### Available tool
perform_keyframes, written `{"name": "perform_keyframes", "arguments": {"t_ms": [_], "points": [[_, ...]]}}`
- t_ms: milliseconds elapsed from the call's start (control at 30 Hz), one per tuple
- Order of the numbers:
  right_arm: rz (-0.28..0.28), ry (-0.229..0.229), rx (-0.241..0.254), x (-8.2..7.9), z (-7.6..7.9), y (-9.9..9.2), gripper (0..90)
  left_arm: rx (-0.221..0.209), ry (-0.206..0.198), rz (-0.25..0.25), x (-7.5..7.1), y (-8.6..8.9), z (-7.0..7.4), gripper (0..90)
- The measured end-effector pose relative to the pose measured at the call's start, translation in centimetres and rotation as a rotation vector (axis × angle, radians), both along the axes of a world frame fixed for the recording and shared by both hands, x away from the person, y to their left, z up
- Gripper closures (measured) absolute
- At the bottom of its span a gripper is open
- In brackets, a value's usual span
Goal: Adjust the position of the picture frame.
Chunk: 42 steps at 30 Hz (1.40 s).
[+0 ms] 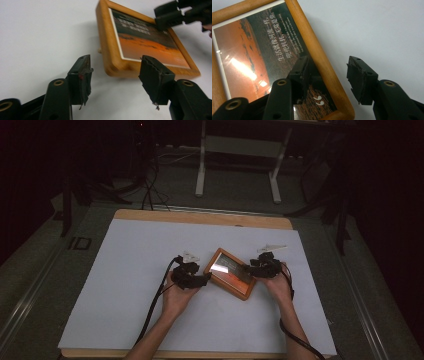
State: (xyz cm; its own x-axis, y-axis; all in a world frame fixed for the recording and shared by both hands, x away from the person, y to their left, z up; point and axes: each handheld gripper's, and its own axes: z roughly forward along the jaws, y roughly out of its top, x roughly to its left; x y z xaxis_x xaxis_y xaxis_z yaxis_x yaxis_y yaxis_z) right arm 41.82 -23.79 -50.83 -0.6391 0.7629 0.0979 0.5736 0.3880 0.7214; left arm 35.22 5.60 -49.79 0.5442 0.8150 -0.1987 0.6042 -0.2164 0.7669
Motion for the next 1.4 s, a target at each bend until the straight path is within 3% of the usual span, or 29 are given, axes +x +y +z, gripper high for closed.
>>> {"name": "perform_keyframes", "arguments": {"t_ms": [267, 533, 733, 1067, 1233, 1400], "points": [[0.018, 0.017, 0.031, 0.2, -0.1, 0.3, 60.0, 0.042, -0.022, -0.010, 0.3, -0.3, -0.2, 46.0], [0.005, 0.022, 0.031, 0.0, 0.0, 0.2, 67.2, 0.068, -0.039, -0.008, 0.3, -0.2, -0.1, 45.9], [0.036, 0.044, 0.051, -0.3, 0.0, 0.3, 69.0, 0.069, -0.039, 0.022, 0.5, 0.2, 0.1, 46.8], [0.100, 0.055, 0.040, -2.0, 0.3, 1.6, 69.9, 0.098, -0.034, 0.071, 0.7, 1.2, 0.2, 50.4], [0.111, 0.059, 0.051, -2.5, 0.1, 1.7, 67.8, 0.054, 0.013, 0.054, -0.3, 1.1, -0.2, 46.0], [0.109, 0.081, 0.112, -2.5, -0.4, 1.2, 62.3, 0.000, 0.059, 0.037, -1.4, -0.1, -1.2, 36.7]]}}
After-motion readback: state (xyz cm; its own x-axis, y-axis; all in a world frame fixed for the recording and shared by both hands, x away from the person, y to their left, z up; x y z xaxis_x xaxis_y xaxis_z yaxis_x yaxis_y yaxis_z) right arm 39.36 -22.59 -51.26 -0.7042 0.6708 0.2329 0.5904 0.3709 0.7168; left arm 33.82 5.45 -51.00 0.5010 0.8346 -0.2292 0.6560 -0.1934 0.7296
